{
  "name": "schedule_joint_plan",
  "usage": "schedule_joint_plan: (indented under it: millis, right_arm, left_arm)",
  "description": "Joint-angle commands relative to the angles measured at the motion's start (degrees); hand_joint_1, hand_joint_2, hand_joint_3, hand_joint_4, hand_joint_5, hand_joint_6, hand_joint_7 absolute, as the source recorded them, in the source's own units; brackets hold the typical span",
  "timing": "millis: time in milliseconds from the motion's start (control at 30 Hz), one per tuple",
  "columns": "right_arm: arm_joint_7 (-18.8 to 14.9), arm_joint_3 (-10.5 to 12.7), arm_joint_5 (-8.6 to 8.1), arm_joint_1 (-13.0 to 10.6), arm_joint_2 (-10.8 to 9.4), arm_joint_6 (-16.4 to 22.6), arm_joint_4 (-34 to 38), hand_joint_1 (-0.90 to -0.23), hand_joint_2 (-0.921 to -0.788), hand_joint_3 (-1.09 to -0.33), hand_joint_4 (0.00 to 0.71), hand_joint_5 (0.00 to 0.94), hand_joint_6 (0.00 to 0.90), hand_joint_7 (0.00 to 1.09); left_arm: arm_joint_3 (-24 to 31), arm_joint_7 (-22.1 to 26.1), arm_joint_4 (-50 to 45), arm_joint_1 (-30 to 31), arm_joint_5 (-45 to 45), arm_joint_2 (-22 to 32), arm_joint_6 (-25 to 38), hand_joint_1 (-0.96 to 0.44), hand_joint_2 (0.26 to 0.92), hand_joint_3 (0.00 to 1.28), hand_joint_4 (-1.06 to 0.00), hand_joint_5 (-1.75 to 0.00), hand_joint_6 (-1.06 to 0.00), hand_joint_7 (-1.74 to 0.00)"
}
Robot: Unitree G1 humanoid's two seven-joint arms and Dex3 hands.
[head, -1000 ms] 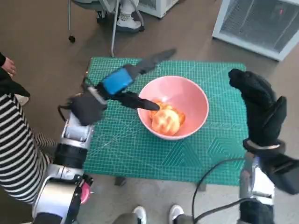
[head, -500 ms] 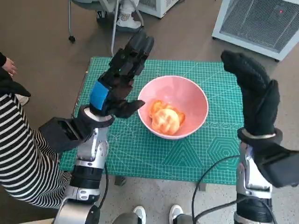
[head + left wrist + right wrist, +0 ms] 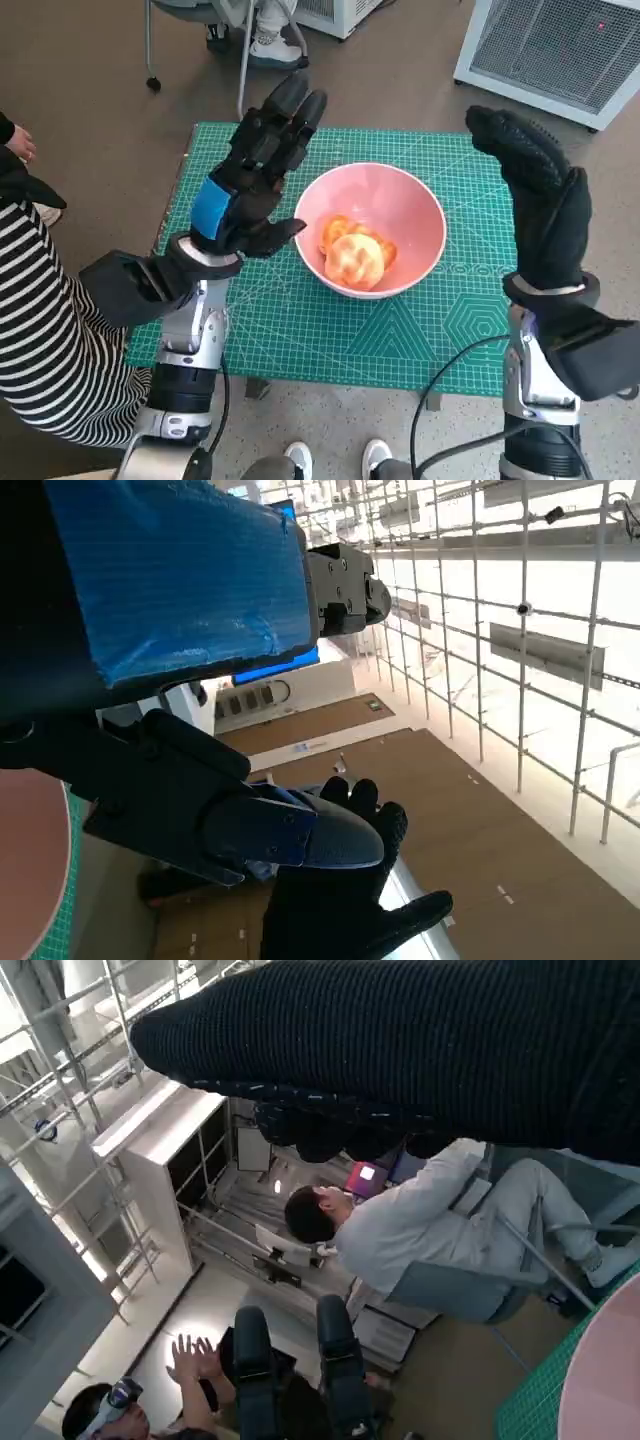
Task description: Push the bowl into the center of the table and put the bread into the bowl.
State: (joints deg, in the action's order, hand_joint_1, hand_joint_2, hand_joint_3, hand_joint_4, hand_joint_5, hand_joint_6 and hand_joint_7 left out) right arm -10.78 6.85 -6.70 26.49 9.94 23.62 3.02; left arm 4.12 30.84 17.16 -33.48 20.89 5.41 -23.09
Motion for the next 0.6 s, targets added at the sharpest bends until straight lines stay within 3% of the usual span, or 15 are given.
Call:
schedule_joint_plan:
  millis: [33,600]
  right_arm:
    - [-0.2,0.0,-0.59,0.0,0.0,-0.4,0.8,-0.798,-0.921,-0.709,0.178,0.005,0.043,0.49]
    - [-0.2,-0.2,-1.08,0.8,-0.5,-0.1,2.0,-0.806,-0.921,-0.696,0.184,0.005,0.063,0.5]
  left_arm:
    - [0.4,0.4,-1.5,0.6,0.3,0.7,1.4,-0.72,0.921,0.16,0.0,0.0,0.0,-0.3]
    - [1.5,2.9,-1.9,0.6,3.1,0.5,4.5,-0.65,0.92,0.16,0.0,0.0,0.0,-0.39]
